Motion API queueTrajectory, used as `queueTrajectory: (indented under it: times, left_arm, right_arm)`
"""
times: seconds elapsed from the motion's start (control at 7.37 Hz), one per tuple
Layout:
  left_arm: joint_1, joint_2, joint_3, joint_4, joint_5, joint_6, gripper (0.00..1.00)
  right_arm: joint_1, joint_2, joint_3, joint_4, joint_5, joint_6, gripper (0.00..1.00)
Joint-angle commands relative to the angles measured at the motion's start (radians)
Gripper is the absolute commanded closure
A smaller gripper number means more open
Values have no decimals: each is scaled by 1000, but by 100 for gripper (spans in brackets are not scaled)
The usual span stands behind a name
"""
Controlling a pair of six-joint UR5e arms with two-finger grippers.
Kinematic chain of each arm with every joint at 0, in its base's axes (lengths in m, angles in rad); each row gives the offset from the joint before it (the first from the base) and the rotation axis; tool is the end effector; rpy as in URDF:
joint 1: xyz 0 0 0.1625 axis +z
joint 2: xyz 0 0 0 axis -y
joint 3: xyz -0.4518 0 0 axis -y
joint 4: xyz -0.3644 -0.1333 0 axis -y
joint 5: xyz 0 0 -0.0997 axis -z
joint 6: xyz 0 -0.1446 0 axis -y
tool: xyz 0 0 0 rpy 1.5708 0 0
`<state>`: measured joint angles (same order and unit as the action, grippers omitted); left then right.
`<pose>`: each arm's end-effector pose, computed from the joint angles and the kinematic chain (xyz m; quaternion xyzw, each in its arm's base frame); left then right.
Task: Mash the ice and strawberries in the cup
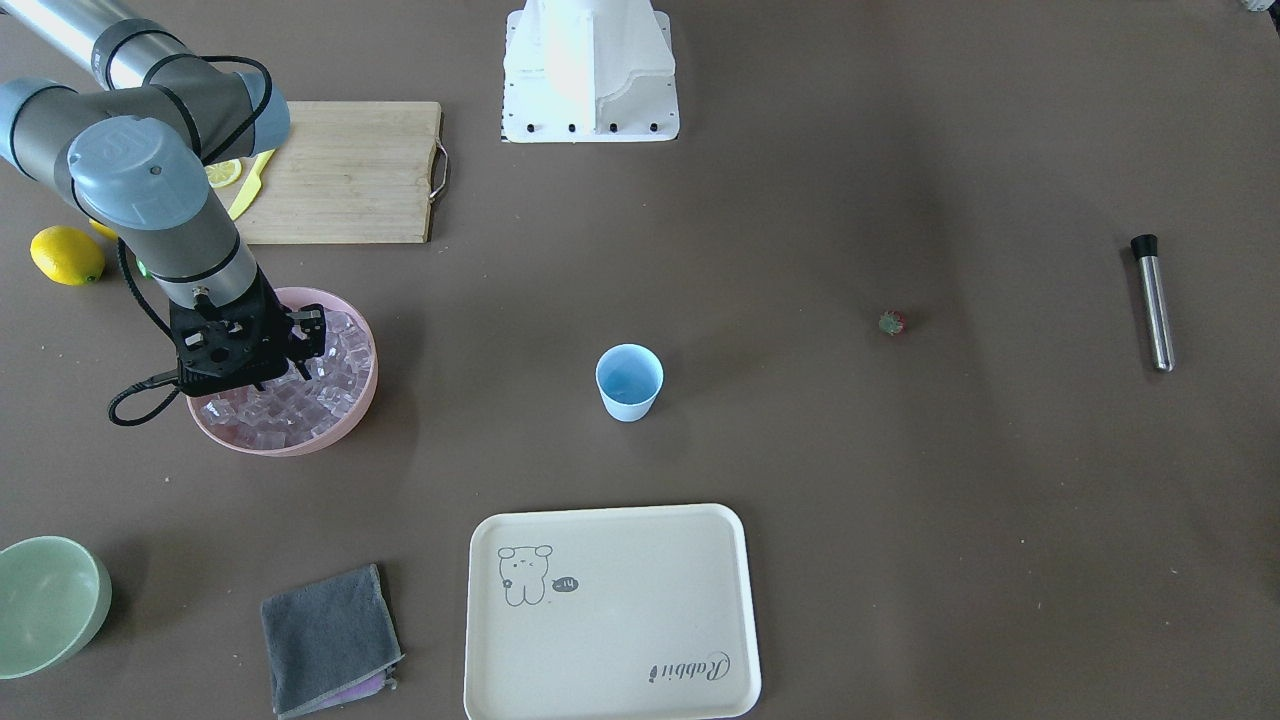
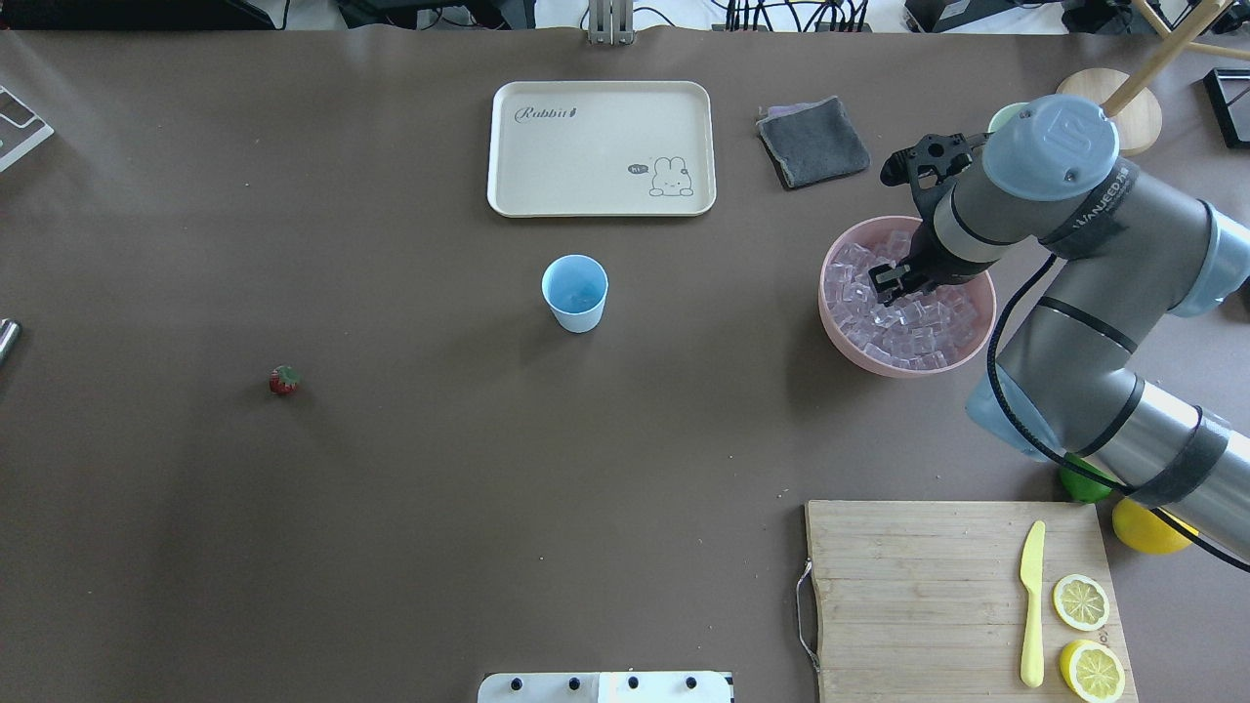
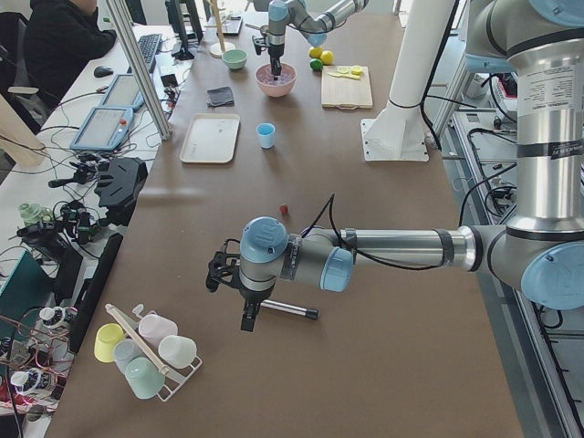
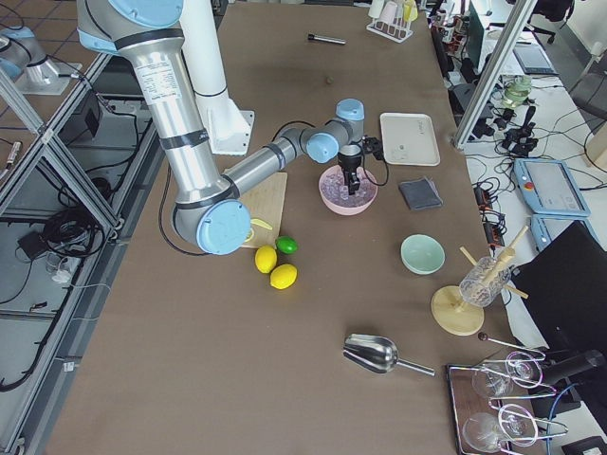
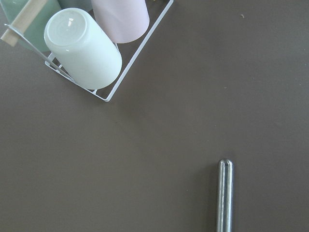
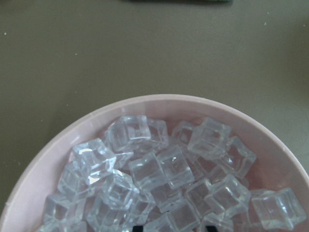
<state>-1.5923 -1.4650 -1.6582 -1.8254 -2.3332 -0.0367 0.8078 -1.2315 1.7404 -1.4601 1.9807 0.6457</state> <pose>-0.0428 -0.4372 0.6968 0.1066 0.3703 0.0170 0.9226 -0.3785 -0.5053 0.4611 0.1019 -0.3410 -0.1166 0.9272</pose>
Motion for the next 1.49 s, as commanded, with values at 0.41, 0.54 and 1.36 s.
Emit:
queueTrajectory:
  times: [0.41,0.54,1.36]
  left_arm:
    - [0,2,8,0,0,3,1]
    - [0,2,8,0,0,3,1]
    - [0,2,5,0,0,3,1]
  right_arm:
    - [-9,-17,16,3,0,-69,48]
    - [-9,-20,16,3,0,-70,51]
    - [-15,-29,11,-3,-2,-101,66]
